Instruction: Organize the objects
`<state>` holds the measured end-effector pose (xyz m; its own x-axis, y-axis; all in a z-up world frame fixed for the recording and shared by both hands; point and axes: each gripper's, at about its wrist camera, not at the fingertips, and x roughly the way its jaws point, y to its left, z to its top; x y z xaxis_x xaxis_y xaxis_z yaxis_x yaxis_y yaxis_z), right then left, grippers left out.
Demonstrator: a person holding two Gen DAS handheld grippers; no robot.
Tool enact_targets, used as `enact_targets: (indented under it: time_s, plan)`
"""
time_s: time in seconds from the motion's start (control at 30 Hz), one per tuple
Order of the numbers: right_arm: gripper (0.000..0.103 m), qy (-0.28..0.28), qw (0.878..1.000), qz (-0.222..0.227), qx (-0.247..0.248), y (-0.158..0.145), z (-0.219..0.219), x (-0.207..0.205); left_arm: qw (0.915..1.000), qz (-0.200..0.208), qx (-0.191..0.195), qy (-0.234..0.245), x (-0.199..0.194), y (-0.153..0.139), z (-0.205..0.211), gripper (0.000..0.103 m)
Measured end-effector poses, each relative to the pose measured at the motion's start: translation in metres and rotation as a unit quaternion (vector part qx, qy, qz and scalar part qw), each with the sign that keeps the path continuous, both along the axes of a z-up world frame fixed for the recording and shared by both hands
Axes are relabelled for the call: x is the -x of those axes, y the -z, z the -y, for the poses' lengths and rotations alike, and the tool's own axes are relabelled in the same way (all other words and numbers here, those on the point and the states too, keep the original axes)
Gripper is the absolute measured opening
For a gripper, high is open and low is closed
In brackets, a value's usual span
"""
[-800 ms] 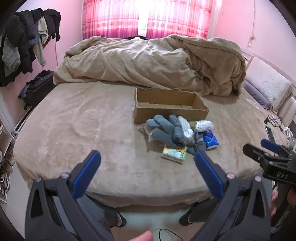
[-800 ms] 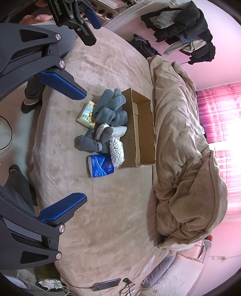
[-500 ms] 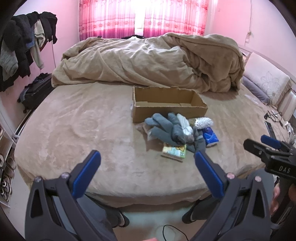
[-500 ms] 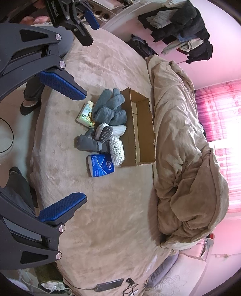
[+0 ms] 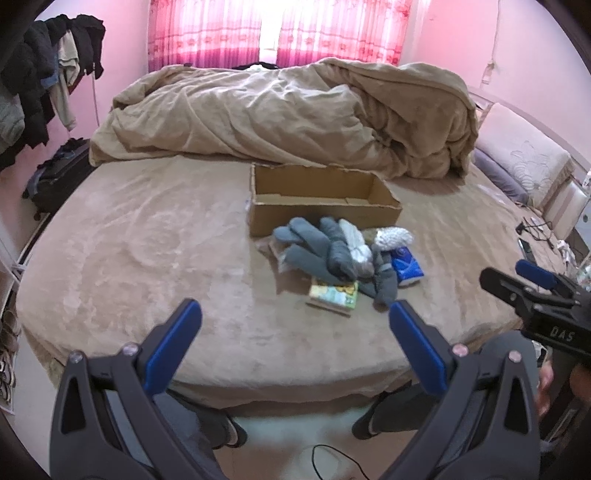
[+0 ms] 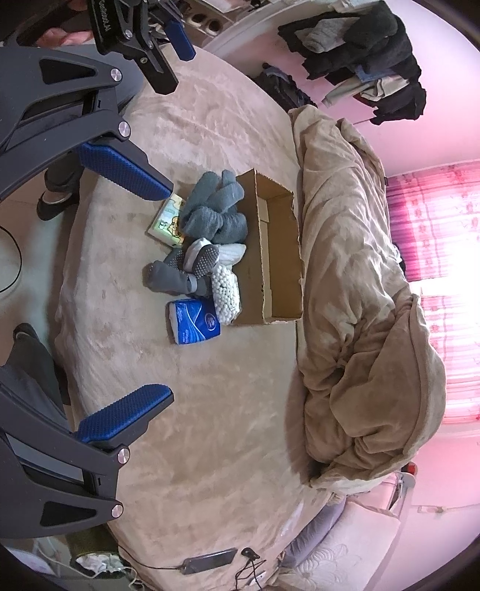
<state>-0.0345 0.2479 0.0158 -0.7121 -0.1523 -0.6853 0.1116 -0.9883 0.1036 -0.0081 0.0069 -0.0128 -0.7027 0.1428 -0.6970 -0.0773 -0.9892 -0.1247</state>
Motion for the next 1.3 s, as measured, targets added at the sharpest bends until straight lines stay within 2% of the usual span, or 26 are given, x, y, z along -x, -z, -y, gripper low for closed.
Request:
enact_targets:
  time_s: [0.8,1.3]
  plan:
    - [0.101,0.000,1.000,0.006,0.006,0.000,-0.005,0.000,0.9999,-0.012,0.011,0.001,0.000,-0.011,-0.008,0.101]
    - [0.101,-0.006,1.000,0.007,0.002,0.003,0.000,0.002,1.0000,-0.006,0.007,-0.001,0.005,-0.005,-0.005,0.100]
